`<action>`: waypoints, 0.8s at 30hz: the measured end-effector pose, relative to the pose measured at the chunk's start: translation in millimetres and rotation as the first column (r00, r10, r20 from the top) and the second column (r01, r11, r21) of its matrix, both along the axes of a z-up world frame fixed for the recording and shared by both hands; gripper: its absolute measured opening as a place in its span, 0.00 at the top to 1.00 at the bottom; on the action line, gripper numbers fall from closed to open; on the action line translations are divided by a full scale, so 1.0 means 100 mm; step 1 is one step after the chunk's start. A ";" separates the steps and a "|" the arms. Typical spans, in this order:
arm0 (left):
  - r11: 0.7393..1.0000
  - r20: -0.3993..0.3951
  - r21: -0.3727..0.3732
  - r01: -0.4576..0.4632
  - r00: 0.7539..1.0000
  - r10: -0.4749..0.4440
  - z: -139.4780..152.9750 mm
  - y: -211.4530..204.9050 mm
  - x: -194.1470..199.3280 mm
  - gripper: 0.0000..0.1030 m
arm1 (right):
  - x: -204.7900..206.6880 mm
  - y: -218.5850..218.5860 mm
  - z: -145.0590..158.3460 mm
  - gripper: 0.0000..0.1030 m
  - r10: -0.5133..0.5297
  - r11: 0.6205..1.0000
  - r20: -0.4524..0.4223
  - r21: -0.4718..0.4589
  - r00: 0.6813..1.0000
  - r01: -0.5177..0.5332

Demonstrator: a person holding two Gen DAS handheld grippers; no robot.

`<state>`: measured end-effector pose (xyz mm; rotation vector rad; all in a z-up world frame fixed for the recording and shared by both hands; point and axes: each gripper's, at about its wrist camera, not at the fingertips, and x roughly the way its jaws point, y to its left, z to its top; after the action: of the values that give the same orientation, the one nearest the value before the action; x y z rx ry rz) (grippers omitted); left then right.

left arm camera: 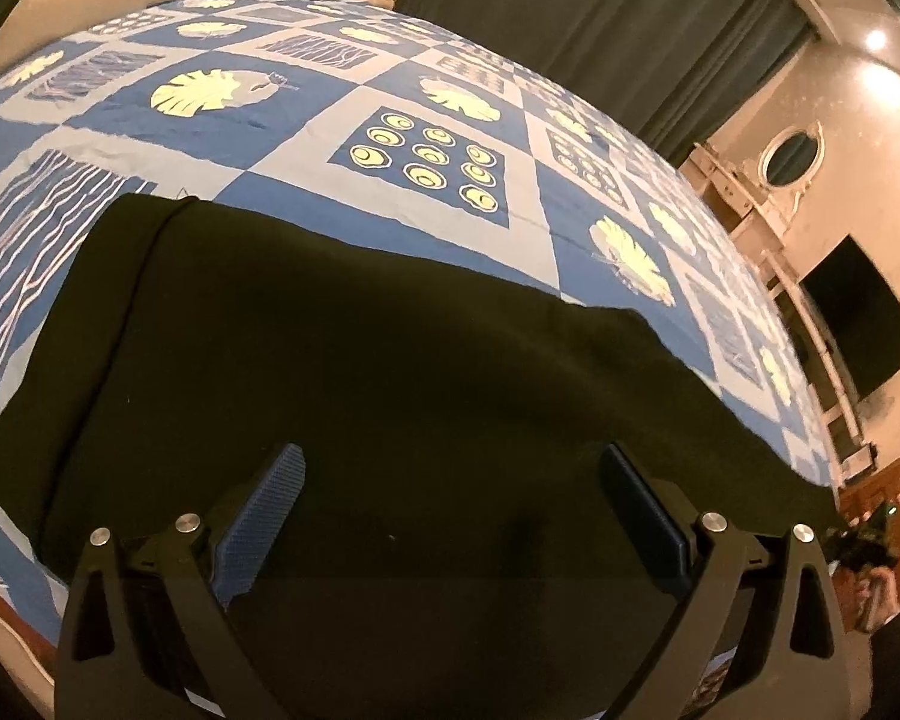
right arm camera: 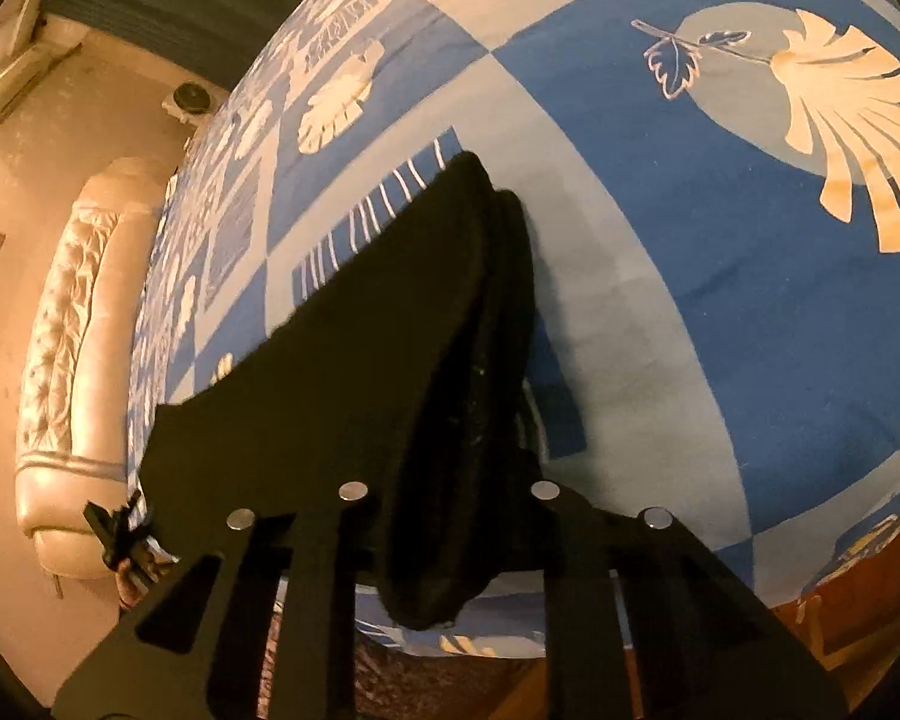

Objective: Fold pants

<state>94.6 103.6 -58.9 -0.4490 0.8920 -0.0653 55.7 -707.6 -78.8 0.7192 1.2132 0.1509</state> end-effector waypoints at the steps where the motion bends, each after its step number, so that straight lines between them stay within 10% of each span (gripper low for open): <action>1: 1.000 -0.007 0.020 0.007 1.000 -0.007 0.00 -0.03 0.01 0.05 | 0.00 0.03 0.06 0.83 -0.005 1.000 0.010 -0.005 1.000 0.005; 24: 0.995 -0.032 0.098 0.032 0.999 -0.029 -0.01 -0.12 0.03 0.05 | 0.24 2.13 1.50 0.83 0.222 0.967 0.259 -0.184 0.940 -0.178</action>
<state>97.9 91.6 -59.9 -0.3453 0.9282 -0.0422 79.5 -494.6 71.7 0.4178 1.0131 0.3115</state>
